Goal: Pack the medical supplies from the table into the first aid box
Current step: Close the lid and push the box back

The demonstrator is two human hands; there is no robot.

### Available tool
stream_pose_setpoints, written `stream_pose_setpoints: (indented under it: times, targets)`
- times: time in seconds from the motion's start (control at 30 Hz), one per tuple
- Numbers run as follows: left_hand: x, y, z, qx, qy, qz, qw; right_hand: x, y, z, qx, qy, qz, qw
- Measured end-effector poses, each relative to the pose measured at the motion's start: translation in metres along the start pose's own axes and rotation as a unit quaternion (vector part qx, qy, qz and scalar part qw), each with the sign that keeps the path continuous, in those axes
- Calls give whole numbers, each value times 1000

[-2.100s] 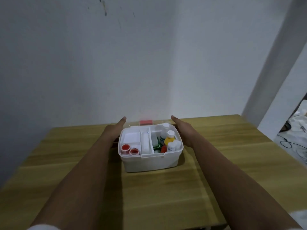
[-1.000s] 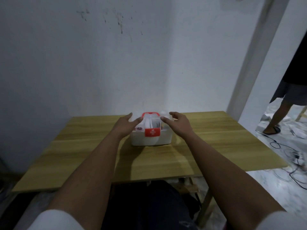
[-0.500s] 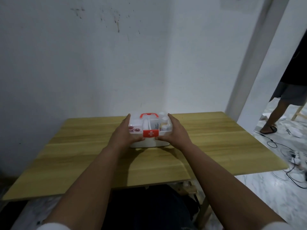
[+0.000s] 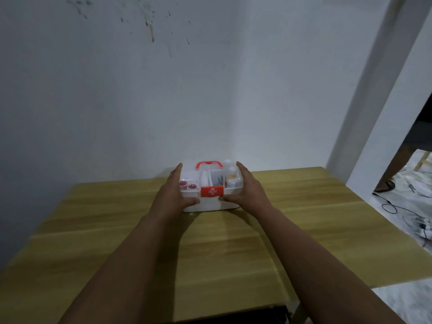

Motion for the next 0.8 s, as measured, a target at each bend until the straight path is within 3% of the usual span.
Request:
stream_pose_setpoints:
  times: [0.47,0.73,0.8]
  targets:
    - [-3,-62,-15,-4,-32,14,999,-20,-62,15,2,-46,-14,999]
    - [-4,-64,-9,15,-66,-18,998,-23,-59,16,-33,-13,-34,999]
    - [3,-61,-5,42,-69,-32,996,-19,-50,21,-79,7,-40,996]
Point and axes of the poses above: each hand's wrist, its own y-axis away from the middle knuckle, its own x-axis out of the back of the hand, z = x × y, the point moved 6 cm from there along -y, towards the middle knuckle, and after that the axes turned 15 degrees about y, right-handed, at the moved point
